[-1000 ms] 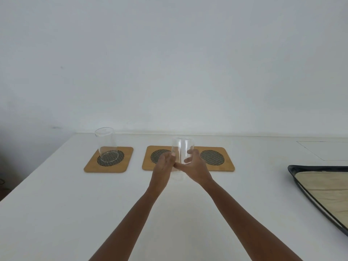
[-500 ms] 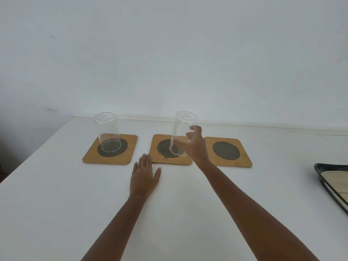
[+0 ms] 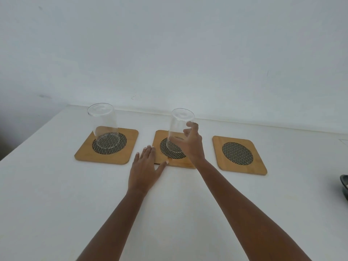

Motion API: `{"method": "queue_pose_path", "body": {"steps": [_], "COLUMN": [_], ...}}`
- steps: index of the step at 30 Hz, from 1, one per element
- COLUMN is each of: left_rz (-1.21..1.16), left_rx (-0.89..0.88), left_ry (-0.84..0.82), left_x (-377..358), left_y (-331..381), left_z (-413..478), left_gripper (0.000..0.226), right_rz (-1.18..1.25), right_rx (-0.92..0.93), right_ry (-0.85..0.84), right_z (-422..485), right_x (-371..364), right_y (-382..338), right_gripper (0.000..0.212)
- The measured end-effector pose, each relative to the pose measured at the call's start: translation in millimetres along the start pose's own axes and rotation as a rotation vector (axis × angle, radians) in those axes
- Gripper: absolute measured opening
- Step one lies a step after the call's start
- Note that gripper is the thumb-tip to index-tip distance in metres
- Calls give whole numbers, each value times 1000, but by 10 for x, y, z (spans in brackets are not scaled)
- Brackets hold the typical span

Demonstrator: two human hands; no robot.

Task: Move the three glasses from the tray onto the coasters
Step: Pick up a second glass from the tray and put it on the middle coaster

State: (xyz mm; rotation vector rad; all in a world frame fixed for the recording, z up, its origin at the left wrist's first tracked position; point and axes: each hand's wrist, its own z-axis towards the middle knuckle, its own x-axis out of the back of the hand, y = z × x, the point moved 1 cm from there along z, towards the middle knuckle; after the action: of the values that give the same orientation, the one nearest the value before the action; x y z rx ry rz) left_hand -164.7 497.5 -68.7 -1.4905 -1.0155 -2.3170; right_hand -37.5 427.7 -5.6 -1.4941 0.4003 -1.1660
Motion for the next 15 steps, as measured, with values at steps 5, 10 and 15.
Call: {"method": "queue_pose_path", "body": {"steps": [5,10,15], "left_rz": [-2,0,3], "left_rx": [-13,-13,-16], "left_ry": [18,31,31], "left_x": [-4,-9,-9], "left_y": [0,0,-4], "left_z": [7,4,8], "left_gripper": [93,92,95], "right_rz": [-19,-19,-31], "right_rx": [12,31,45], "right_ry": [6,4,17], "right_z": [22,6,1], "right_x": [-74,-108,-127], "right_y": [50,40,42], "right_gripper": [76,75,75]}}
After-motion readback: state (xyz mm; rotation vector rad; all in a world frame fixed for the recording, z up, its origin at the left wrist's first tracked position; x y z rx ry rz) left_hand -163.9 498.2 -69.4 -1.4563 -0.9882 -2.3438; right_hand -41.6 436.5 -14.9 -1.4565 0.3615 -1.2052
